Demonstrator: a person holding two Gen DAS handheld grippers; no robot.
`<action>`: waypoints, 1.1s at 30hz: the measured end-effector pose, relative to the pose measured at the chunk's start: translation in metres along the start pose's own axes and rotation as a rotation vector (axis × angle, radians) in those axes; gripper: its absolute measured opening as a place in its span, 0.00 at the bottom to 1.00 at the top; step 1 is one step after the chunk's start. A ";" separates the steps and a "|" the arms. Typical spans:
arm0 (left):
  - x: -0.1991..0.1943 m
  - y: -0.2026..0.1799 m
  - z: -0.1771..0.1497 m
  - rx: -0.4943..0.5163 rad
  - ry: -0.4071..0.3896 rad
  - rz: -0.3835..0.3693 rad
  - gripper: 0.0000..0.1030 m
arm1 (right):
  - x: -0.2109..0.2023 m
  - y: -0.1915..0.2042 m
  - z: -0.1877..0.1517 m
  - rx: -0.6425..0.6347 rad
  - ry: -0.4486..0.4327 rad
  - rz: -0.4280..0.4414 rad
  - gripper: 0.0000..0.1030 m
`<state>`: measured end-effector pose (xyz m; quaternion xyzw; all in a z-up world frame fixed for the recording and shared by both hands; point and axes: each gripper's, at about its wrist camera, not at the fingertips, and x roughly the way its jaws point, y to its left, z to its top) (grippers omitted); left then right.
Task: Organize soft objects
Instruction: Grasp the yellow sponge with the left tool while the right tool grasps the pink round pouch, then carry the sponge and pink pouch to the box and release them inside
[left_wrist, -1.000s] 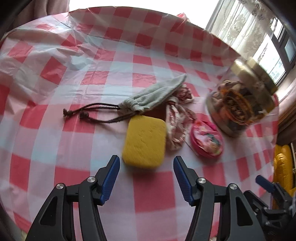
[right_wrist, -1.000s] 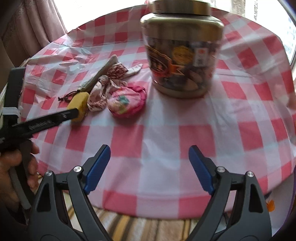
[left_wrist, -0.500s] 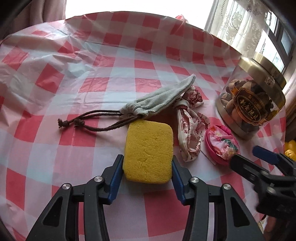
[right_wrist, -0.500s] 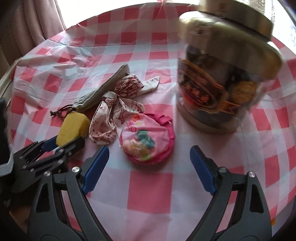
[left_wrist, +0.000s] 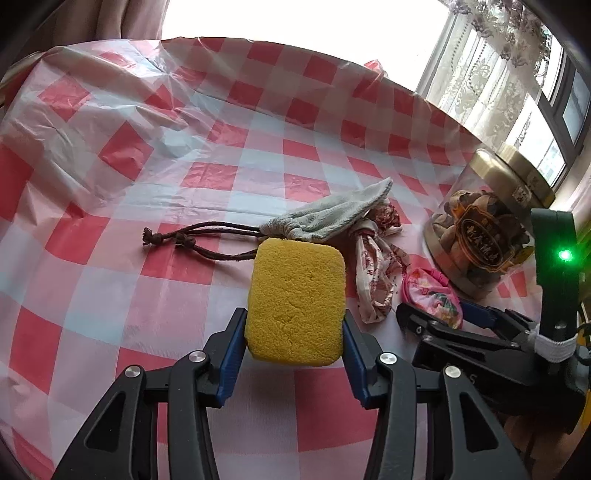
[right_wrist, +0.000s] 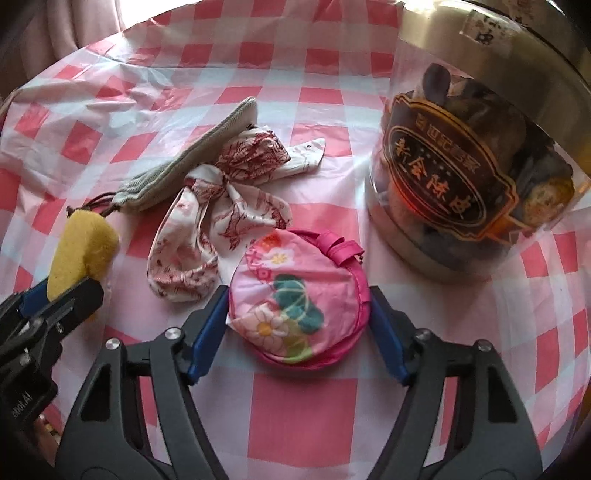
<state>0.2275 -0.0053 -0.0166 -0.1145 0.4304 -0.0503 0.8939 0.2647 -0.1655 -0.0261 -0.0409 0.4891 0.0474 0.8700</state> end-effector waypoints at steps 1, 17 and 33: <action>-0.002 -0.001 0.000 0.000 -0.003 -0.001 0.48 | -0.002 -0.001 -0.002 -0.002 -0.001 0.000 0.72; -0.039 -0.018 -0.025 -0.014 -0.027 -0.024 0.47 | -0.059 -0.026 -0.044 0.030 -0.053 0.013 0.72; -0.078 -0.072 -0.059 0.050 -0.016 -0.108 0.47 | -0.115 -0.070 -0.096 0.081 -0.073 0.018 0.72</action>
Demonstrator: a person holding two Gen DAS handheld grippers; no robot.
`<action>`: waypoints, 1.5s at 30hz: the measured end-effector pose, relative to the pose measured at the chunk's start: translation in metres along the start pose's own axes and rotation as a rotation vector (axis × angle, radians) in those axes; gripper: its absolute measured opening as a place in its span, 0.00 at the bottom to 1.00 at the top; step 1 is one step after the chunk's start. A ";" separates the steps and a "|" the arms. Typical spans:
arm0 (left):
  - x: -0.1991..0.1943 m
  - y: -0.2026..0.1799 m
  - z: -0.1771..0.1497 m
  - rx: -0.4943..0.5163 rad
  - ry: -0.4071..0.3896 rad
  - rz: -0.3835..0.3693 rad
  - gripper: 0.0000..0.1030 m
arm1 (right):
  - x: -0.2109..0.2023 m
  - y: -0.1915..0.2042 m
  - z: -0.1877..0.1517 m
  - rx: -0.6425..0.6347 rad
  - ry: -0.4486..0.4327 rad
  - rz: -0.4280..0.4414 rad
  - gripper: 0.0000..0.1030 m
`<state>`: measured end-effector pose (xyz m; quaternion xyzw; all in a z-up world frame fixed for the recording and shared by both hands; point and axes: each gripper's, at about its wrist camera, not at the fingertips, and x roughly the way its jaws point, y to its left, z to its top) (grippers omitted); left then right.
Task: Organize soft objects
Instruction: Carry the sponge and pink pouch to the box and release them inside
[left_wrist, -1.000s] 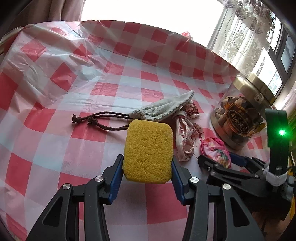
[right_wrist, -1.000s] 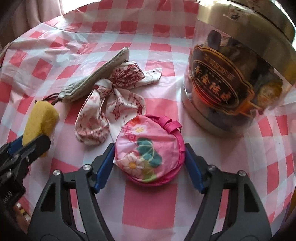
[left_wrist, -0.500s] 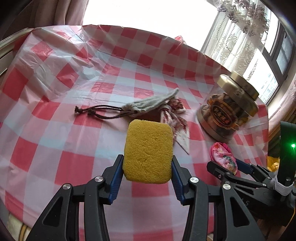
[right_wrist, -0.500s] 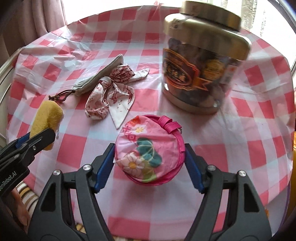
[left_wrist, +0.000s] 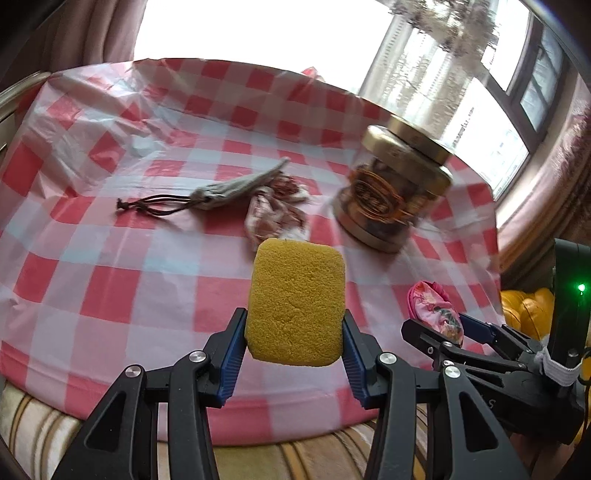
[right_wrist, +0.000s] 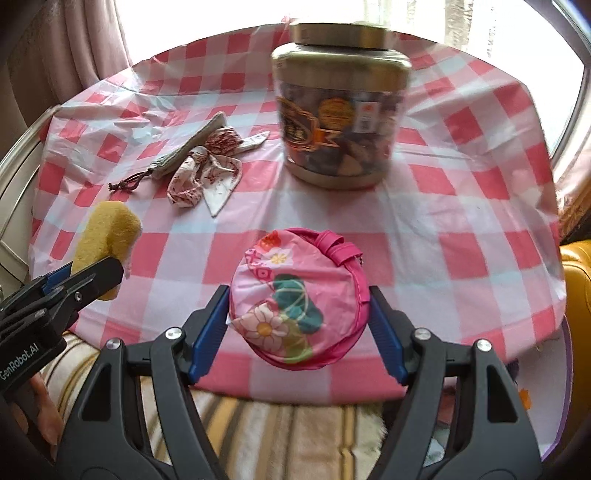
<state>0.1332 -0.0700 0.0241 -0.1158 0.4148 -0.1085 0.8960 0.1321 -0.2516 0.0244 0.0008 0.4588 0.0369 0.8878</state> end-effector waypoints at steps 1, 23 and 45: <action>-0.002 -0.006 -0.002 0.011 0.003 -0.008 0.47 | -0.003 -0.003 -0.002 0.005 -0.001 -0.003 0.73; -0.011 -0.146 -0.058 0.222 0.140 -0.231 0.47 | -0.071 -0.151 -0.086 0.205 0.010 -0.164 0.73; -0.007 -0.205 -0.088 0.341 0.258 -0.379 0.61 | -0.078 -0.196 -0.109 0.290 0.046 -0.260 0.82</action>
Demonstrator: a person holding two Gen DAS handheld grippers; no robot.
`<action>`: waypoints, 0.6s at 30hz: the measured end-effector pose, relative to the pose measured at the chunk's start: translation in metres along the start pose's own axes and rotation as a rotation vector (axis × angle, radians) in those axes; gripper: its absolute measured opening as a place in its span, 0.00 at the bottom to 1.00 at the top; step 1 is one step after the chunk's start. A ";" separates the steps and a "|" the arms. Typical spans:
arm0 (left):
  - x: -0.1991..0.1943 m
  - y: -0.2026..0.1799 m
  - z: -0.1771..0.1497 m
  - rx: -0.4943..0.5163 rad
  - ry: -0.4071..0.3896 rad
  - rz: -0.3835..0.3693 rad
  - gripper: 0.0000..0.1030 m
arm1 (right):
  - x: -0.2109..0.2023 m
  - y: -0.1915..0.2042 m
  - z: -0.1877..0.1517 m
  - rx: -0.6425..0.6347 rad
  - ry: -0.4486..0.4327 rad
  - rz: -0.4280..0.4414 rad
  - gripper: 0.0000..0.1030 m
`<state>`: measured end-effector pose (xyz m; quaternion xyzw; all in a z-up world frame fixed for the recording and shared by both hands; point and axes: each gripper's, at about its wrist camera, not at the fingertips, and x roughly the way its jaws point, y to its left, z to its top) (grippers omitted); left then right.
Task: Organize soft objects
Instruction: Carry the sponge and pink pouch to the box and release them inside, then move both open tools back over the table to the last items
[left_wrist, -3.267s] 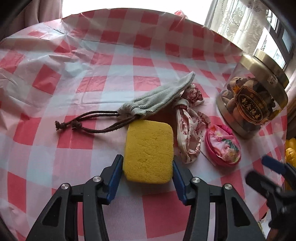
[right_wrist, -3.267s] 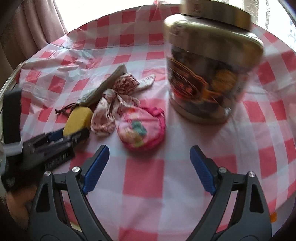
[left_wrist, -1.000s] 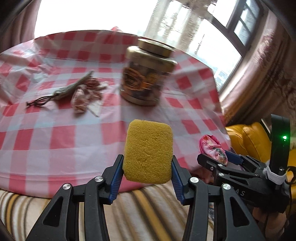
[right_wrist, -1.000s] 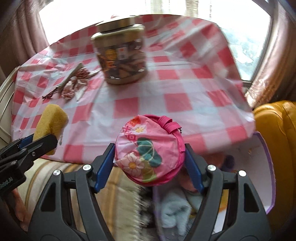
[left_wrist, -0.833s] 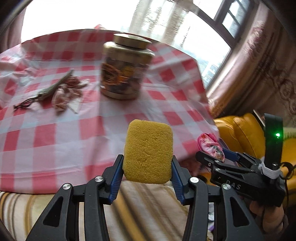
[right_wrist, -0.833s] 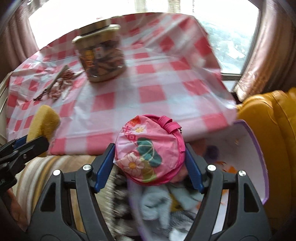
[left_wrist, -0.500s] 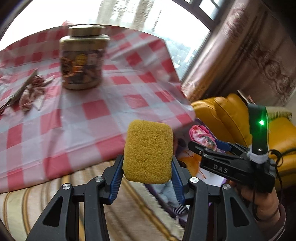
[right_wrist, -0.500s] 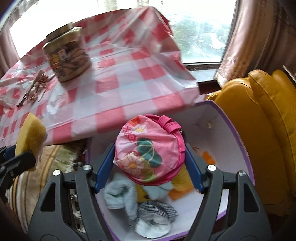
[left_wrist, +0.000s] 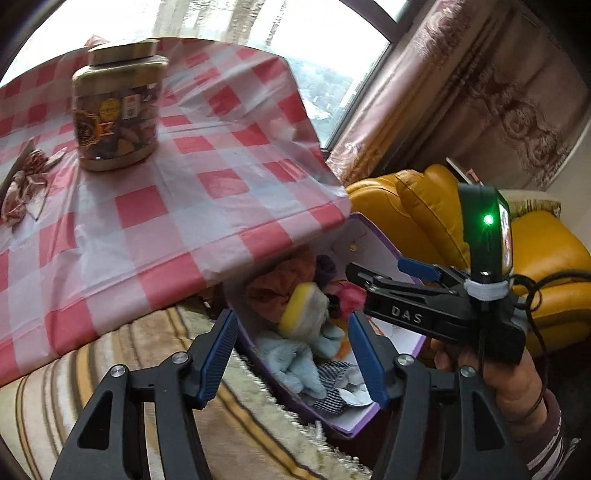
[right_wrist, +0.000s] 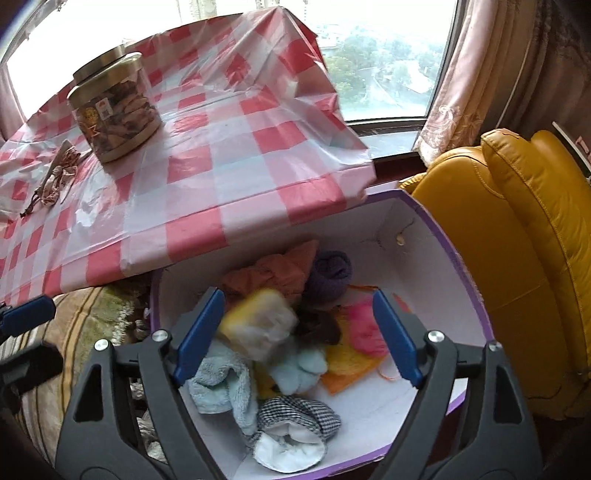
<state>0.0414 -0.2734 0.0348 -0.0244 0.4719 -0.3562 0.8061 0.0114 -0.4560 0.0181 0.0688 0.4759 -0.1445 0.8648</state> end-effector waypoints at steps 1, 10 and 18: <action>-0.002 0.005 0.001 -0.012 -0.005 0.004 0.61 | 0.000 0.004 0.001 -0.004 0.001 0.012 0.82; -0.030 0.071 0.010 -0.127 -0.068 0.094 0.61 | -0.001 0.056 0.012 -0.090 -0.006 0.086 0.82; -0.069 0.152 0.023 -0.236 -0.151 0.207 0.61 | -0.004 0.125 0.031 -0.196 -0.021 0.170 0.82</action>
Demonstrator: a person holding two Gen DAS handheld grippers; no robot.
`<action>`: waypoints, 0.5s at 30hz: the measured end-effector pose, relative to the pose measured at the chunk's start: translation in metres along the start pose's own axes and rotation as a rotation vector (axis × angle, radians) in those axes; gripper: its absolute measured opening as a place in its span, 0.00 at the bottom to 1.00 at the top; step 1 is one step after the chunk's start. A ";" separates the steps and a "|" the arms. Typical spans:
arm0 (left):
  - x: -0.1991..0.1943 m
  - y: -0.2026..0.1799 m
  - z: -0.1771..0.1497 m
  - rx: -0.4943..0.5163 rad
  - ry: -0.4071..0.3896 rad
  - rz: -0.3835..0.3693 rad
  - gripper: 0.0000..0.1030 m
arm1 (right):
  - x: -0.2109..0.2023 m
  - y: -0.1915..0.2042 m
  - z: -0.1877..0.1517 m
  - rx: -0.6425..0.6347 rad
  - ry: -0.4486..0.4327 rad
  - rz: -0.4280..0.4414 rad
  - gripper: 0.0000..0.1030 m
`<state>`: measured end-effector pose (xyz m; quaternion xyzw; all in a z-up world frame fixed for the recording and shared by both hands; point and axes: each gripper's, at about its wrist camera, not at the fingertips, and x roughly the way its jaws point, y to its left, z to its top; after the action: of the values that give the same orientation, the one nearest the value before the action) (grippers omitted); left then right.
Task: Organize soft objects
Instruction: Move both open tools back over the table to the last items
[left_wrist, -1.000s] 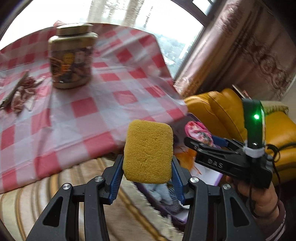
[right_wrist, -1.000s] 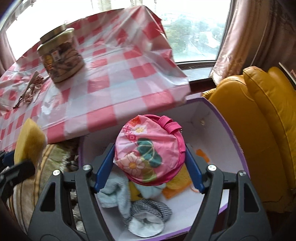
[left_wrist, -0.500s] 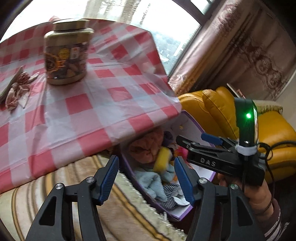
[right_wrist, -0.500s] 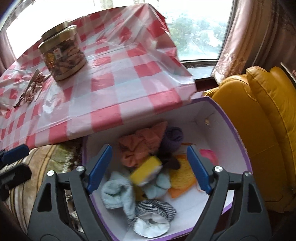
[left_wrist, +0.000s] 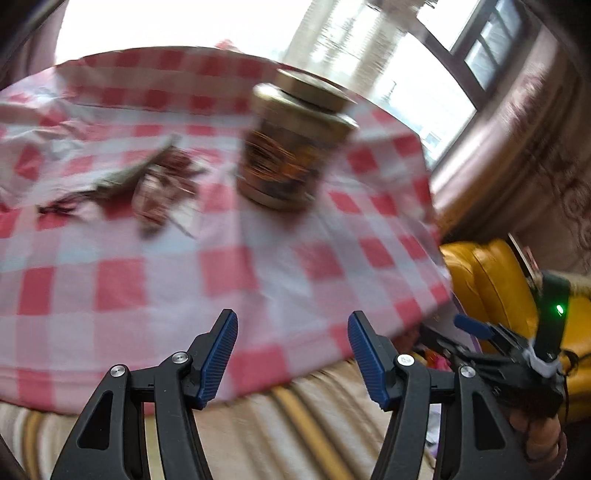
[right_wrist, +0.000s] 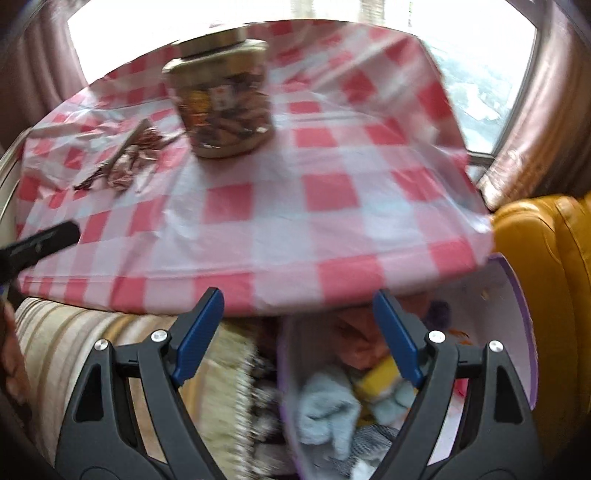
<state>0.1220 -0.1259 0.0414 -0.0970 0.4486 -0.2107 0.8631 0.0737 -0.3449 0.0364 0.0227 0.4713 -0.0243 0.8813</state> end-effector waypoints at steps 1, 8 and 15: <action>-0.002 0.011 0.005 -0.011 -0.011 0.017 0.61 | 0.001 0.005 0.003 -0.008 0.000 0.008 0.82; -0.005 0.080 0.039 -0.047 -0.046 0.143 0.61 | 0.020 0.067 0.031 -0.101 0.009 0.093 0.86; 0.020 0.127 0.068 -0.013 -0.024 0.255 0.61 | 0.048 0.131 0.061 -0.199 0.031 0.199 0.89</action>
<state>0.2233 -0.0231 0.0208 -0.0474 0.4486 -0.0950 0.8874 0.1593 -0.2191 0.0322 -0.0180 0.4802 0.1106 0.8700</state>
